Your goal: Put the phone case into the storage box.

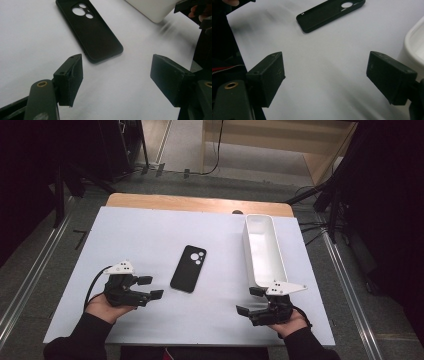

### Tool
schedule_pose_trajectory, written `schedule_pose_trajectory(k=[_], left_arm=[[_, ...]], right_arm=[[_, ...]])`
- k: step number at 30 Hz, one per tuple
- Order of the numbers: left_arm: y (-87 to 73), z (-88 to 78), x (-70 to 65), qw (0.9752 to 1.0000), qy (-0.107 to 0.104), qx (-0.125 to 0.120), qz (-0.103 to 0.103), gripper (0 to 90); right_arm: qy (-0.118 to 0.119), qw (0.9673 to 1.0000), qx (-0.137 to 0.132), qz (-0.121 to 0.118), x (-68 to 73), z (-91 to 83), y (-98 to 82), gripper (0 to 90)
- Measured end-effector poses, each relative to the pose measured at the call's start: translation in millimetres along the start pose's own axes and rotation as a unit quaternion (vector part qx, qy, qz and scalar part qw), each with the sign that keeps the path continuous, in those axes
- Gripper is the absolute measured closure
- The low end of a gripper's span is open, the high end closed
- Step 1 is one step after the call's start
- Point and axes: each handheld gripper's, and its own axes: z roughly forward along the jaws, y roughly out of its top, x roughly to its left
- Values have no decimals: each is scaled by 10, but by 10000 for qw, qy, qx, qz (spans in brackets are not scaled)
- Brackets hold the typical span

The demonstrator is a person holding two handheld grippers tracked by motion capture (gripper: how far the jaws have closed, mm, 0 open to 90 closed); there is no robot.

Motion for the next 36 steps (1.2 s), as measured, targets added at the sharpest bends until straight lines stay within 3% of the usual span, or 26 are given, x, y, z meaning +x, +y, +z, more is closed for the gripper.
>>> schedule_pose_trajectory(k=[15, 36], left_arm=[[174, 153, 31, 9998, 143, 72, 91, 258], [437, 332, 115, 9999, 72, 36, 106, 258]], right_arm=[[-4, 10000, 18, 12, 0, -3, -2, 135], [-5, 10000, 32, 6, 0, -2, -3, 135]])
